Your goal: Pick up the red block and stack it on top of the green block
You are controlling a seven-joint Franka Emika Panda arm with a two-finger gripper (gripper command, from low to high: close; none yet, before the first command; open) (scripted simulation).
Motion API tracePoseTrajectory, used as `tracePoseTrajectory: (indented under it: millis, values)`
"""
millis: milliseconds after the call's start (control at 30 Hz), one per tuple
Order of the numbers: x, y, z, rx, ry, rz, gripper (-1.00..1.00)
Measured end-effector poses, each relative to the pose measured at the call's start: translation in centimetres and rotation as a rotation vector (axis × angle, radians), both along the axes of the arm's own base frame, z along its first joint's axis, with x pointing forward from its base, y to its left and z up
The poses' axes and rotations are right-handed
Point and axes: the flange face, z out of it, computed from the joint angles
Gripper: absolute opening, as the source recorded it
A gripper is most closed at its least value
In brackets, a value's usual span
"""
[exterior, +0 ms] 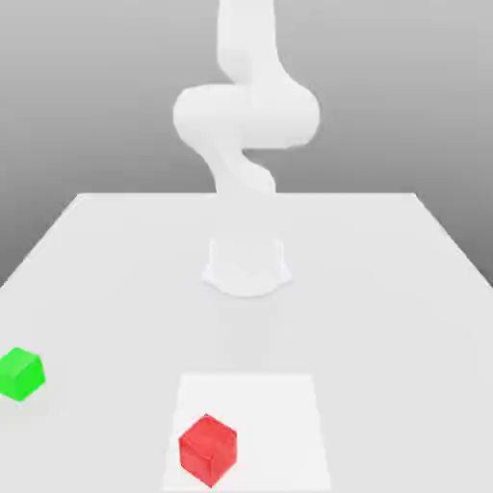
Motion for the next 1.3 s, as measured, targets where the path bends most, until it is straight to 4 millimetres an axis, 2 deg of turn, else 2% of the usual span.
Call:
tracePoseTrajectory:
  millis: [100,200,400,567,767,900,967,1000,1200,1300]
  values:
    - [3.7,-0.4,-5.3,0.020,0.092,-0.073,0.00]
    - [6.6,-1.1,-10.8,0.040,0.178,-0.142,0.00]
    - [10.2,-2.7,-22.3,0.091,0.347,-0.277,0.00]
    - [10.8,-4.0,-32.1,0.144,0.485,-0.389,0.00]
    - [9.0,-4.6,-43.4,0.220,0.651,-0.517,0.00]
    - [8.4,-4.6,-49.1,0.242,0.691,-0.549,0.00]
    - [8.3,-4.5,-51.6,0.243,0.694,-0.550,0.00]
    - [8.2,-4.5,-52.4,0.242,0.694,-0.550,-1.00]
    - [8.2,-4.5,-52.8,0.242,0.693,-0.550,-1.00]
    - [8.3,-4.6,-50.4,0.243,0.692,-0.551,-1.00]
